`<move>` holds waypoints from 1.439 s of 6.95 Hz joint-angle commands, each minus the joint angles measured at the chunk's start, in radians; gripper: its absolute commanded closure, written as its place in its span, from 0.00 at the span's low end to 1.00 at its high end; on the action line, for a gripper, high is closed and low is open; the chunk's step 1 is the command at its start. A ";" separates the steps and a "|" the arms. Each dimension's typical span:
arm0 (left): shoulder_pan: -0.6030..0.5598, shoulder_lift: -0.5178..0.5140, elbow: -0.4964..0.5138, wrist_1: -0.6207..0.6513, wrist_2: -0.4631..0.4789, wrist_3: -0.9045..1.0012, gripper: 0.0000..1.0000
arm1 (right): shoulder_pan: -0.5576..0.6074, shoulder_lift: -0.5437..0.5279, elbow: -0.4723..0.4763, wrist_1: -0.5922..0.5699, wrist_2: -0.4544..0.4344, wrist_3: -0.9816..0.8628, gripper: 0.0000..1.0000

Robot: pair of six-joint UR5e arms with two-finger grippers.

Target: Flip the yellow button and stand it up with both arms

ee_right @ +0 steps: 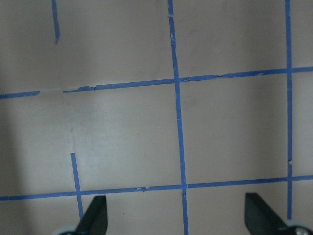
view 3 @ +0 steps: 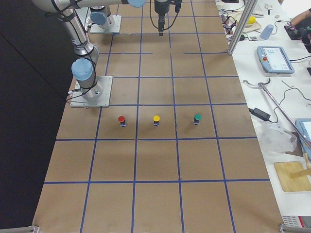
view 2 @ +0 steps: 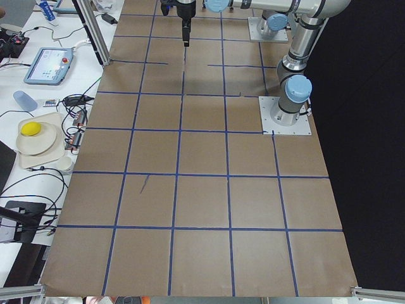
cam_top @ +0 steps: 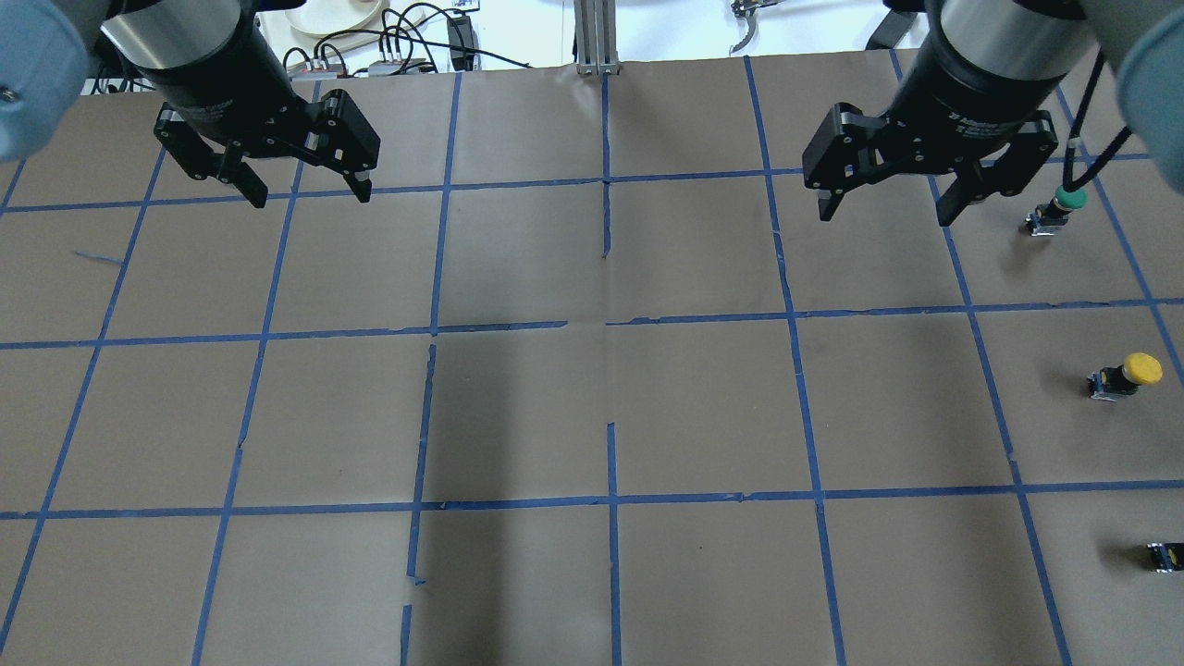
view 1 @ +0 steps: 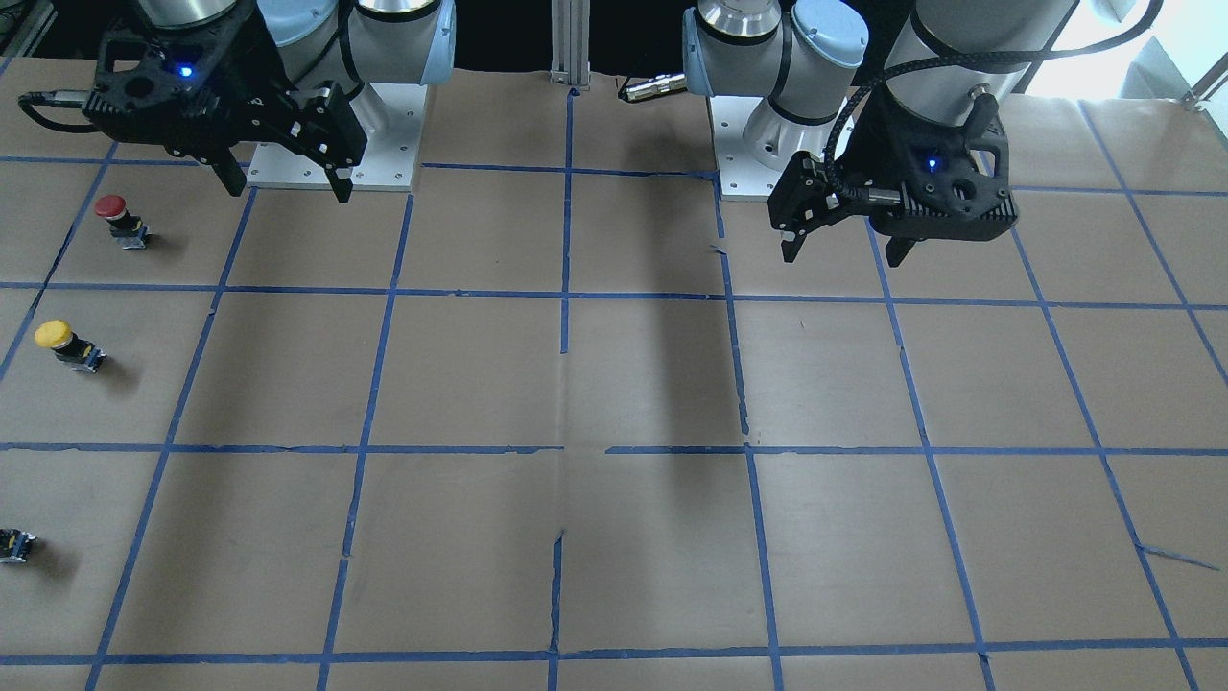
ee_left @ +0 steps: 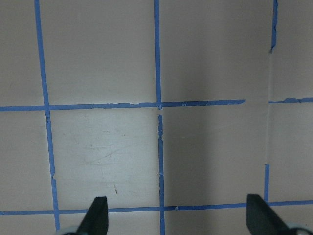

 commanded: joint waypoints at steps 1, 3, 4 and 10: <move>0.000 0.000 0.000 -0.002 -0.002 -0.003 0.00 | 0.038 0.032 -0.036 0.010 -0.009 0.000 0.00; 0.000 0.000 0.000 -0.002 -0.003 -0.003 0.00 | 0.078 0.050 -0.037 0.005 -0.034 0.001 0.00; 0.000 0.000 0.002 -0.002 -0.003 -0.003 0.00 | 0.078 0.050 -0.037 0.008 -0.037 0.001 0.00; 0.000 0.001 0.005 -0.001 -0.006 -0.003 0.00 | 0.077 0.054 -0.025 -0.006 -0.037 0.000 0.00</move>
